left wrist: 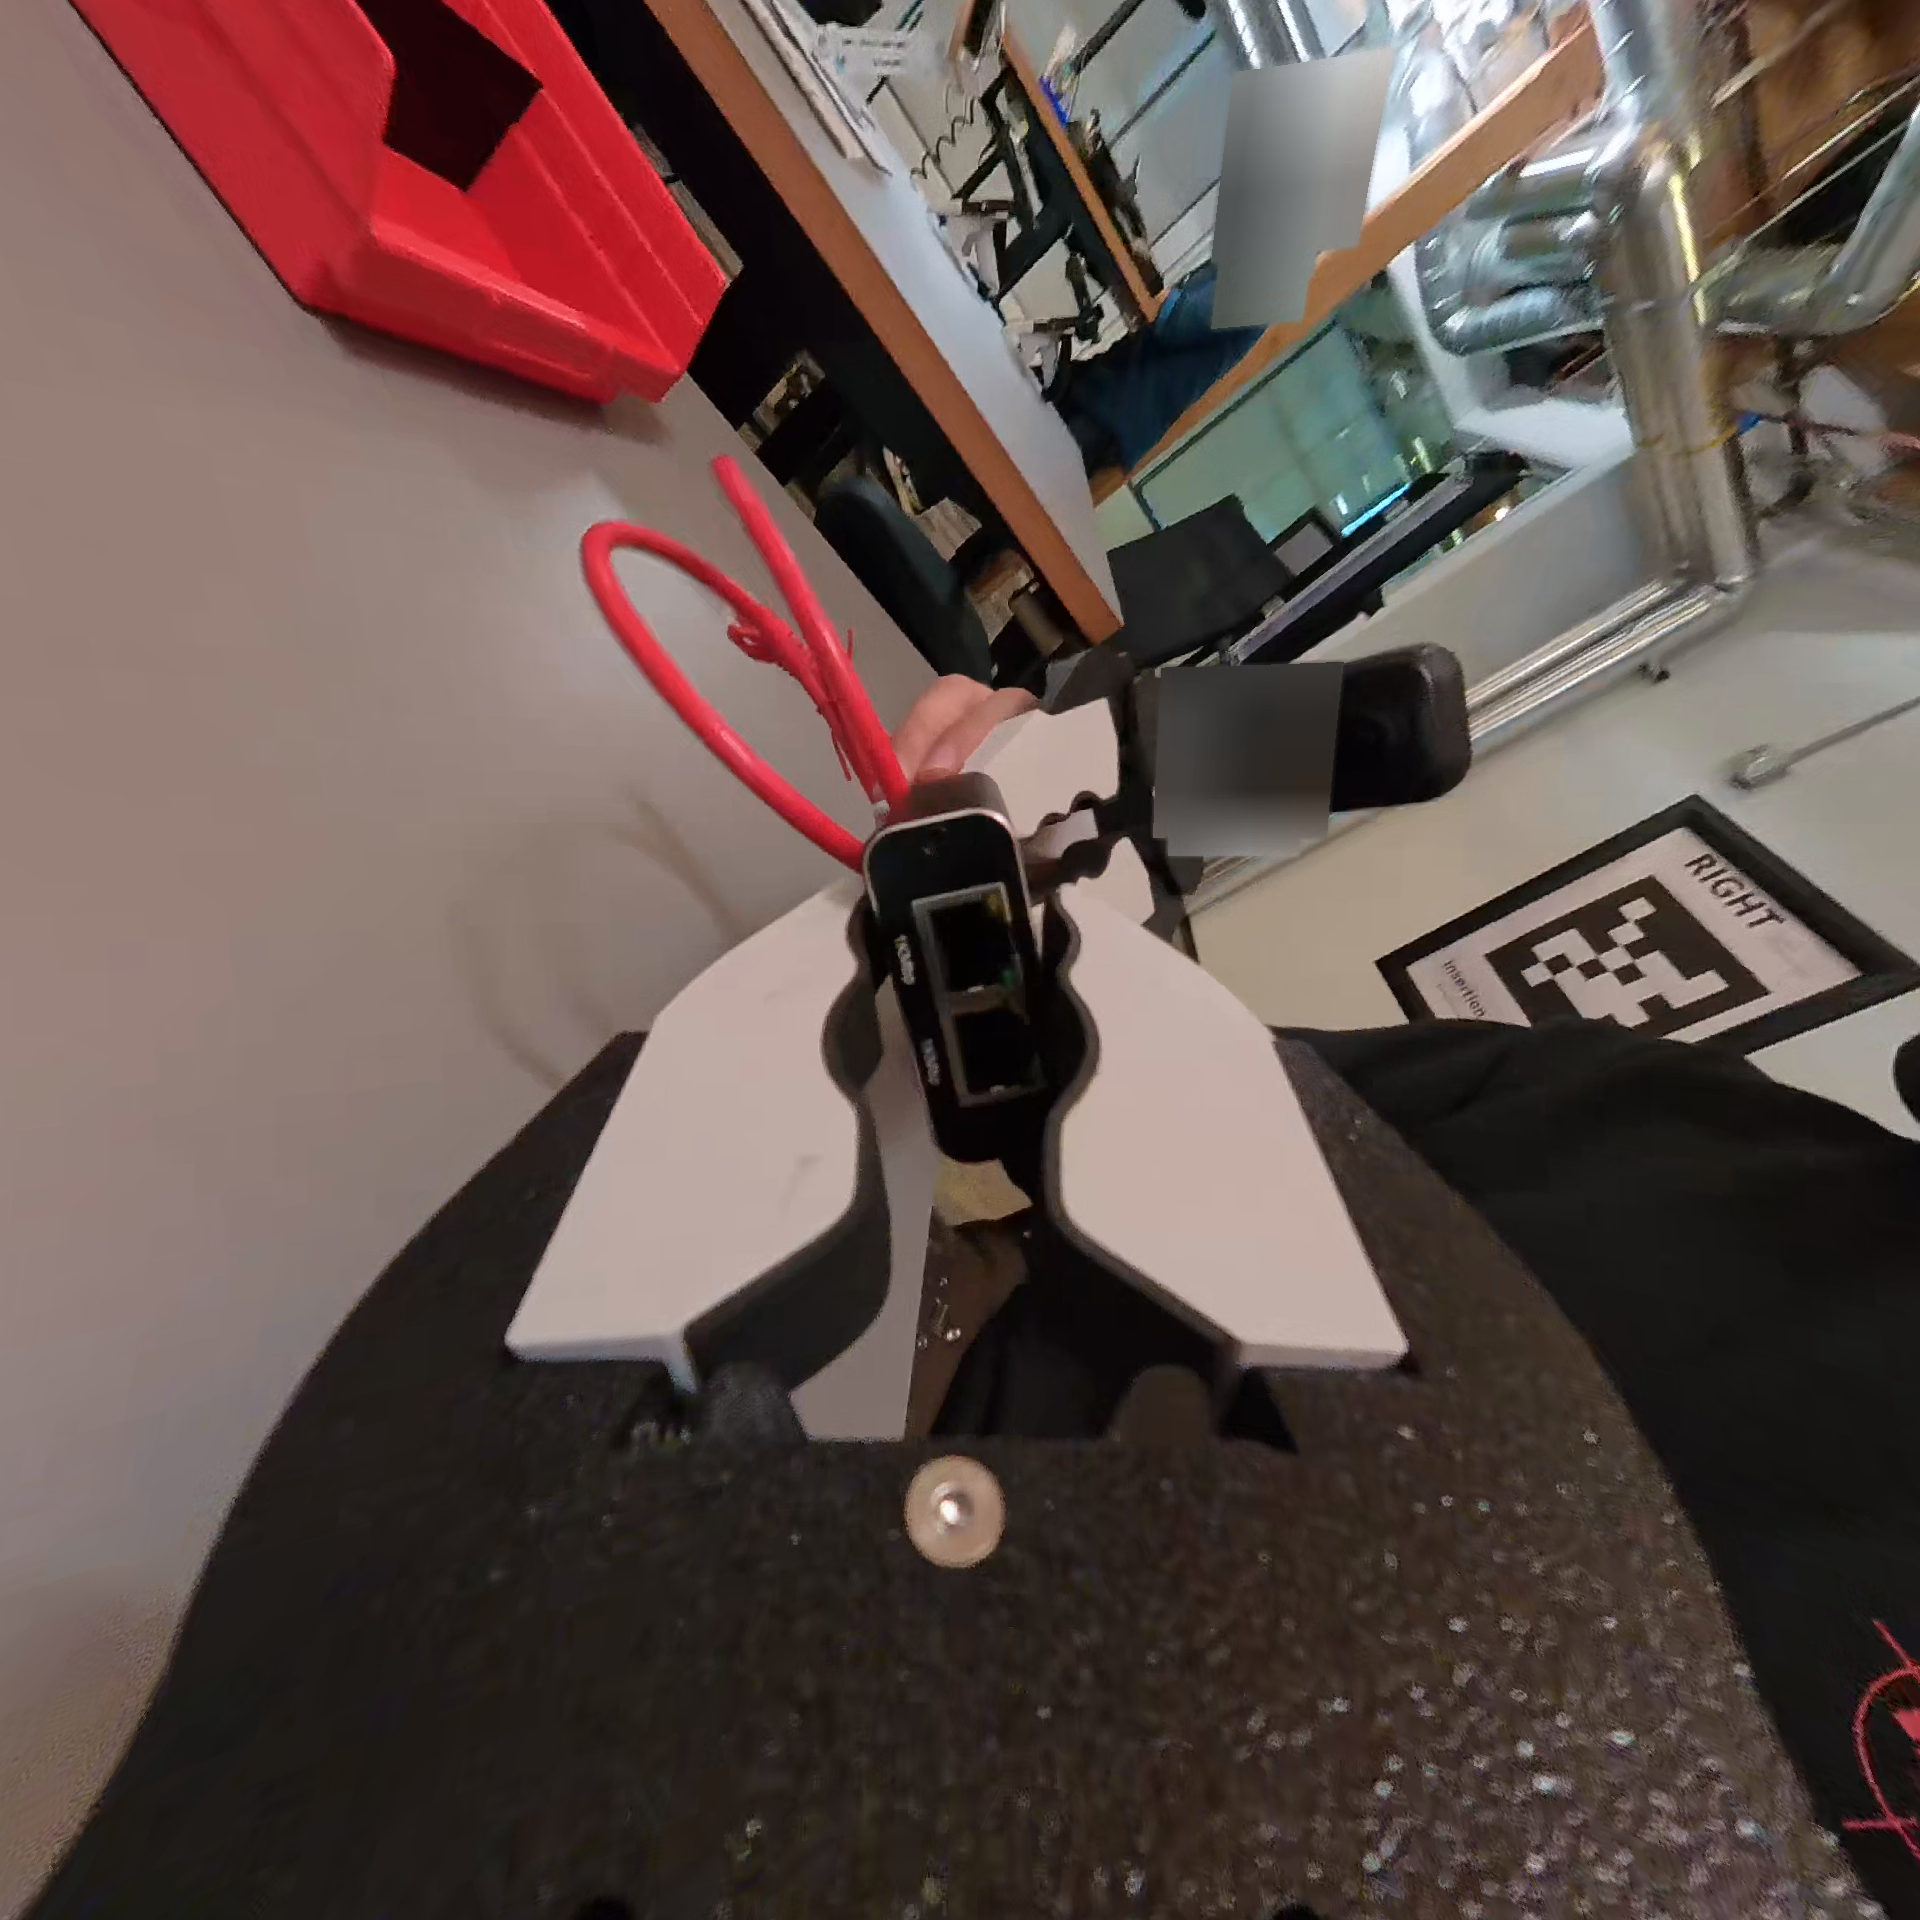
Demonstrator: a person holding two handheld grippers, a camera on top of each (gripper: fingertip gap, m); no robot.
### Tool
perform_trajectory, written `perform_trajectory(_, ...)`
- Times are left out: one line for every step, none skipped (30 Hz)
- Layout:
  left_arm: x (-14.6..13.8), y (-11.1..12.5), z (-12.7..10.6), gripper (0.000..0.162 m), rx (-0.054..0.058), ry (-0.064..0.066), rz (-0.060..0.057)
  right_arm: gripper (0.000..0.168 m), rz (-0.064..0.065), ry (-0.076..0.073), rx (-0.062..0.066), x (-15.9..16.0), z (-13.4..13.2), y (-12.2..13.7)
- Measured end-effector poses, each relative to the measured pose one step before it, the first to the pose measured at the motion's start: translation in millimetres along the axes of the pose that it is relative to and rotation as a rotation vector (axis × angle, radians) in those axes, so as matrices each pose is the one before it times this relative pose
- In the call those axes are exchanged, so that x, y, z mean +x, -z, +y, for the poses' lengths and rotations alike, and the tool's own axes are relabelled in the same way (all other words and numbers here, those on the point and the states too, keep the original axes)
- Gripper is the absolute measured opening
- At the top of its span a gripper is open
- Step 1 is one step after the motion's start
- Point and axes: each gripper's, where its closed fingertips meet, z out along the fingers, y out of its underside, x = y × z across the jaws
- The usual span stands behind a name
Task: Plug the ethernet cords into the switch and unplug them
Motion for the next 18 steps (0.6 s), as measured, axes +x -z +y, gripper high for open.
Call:
perform_trajectory(-2.76, 0.07, -0.16, 0.026, 0.0159, 0.0108, 0.0005, 0.013, 0.0108, 0.0120, -0.0013, 0.10, 1.38, -0.97)
perform_trajectory(-3.92, 0.61, -1.15, 0.025, 0.0205, 0.0109, -0.0062, 0.019, 0.0046, -0.0042, 0.0091, -0.18, -1.18, -0.90)
perform_trajectory(-1.93, 1.32, -3.02, 0.025, 0.0296, 0.0158, 0.0124, 0.031, 0.0062, -0.0144, 0.0184, 0.48, -3.72, -0.29)
perform_trajectory(-0.56, 2.36, -5.04, 0.025, 0.0410, 0.0299, 0.0259, 0.032, 0.0005, -0.0118, 0.0116, 0.11, -3.80, 0.65)
perform_trajectory(-0.73, 2.97, -5.94, 0.025, 0.0429, 0.0323, 0.0232, 0.033, 0.0014, -0.0037, 0.0036, 0.31, -2.81, 1.27)
perform_trajectory(-0.73, 2.97, -5.69, 0.025, 0.0369, 0.0208, 0.0196, 0.035, 0.0012, 0.0075, 0.0012, -0.34, -2.53, 1.44)
perform_trajectory(-0.96, 2.95, -5.45, 0.025, 0.0342, 0.0150, 0.0129, 0.037, -0.0025, 0.0135, 0.0019, -1.56, -2.43, 1.03)
perform_trajectory(-1.33, 2.91, -5.74, 0.025, 0.0357, 0.0158, 0.0056, 0.039, -0.0007, 0.0136, 0.0029, -1.91, -2.58, 0.04)
perform_trajectory(-0.12, 2.53, -5.57, 0.025, 0.0331, 0.0140, 0.0083, 0.039, -0.0031, 0.0112, 0.0030, -2.69, -2.44, -1.01)
perform_trajectory(1.48, 1.86, -4.82, 0.025, 0.0270, 0.0154, 0.0164, 0.038, -0.0143, 0.0093, 0.0076, -4.58, -2.42, -2.27)
perform_trajectory(1.75, 1.26, -4.46, 0.025, 0.0274, 0.0149, 0.0112, 0.035, -0.0270, 0.0013, 0.0099, -6.49, -1.15, -3.61)
perform_trajectory(1.92, 0.58, -3.20, 0.025, 0.0202, 0.0063, 0.0053, 0.034, -0.0220, -0.0117, 0.0092, -5.57, 0.84, -4.81)
perform_trajectory(3.10, -0.53, -0.93, 0.025, 0.0058, -0.0004, 0.0109, 0.034, -0.0174, -0.0277, 0.0052, -4.14, 2.89, -5.85)
perform_trajectory(3.91, -1.18, 0.32, 0.025, 0.0028, 0.0019, 0.0148, 0.034, -0.0144, -0.0364, 0.0059, -3.14, 3.73, -6.21)
perform_trajectory(4.25, -1.69, 0.55, 0.025, 0.0053, 0.0065, 0.0152, 0.035, -0.0066, -0.0413, 0.0051, -1.48, 4.75, -6.24)
perform_trajectory(4.82, -2.32, 2.23, 0.025, -0.0038, 0.0055, 0.0210, 0.038, 0.0100, -0.0360, 0.0084, 1.34, 4.82, -5.46)
perform_trajectory(4.41, -2.80, 3.63, 0.025, -0.0131, 0.0036, 0.0201, 0.044, 0.0234, -0.0246, 0.0201, 3.27, 2.70, -3.86)
perform_trajectory(1.54, -2.68, 3.69, 0.025, -0.0120, 0.0033, 0.0026, 0.051, 0.0392, -0.0091, 0.0359, 5.23, -0.84, -1.45)
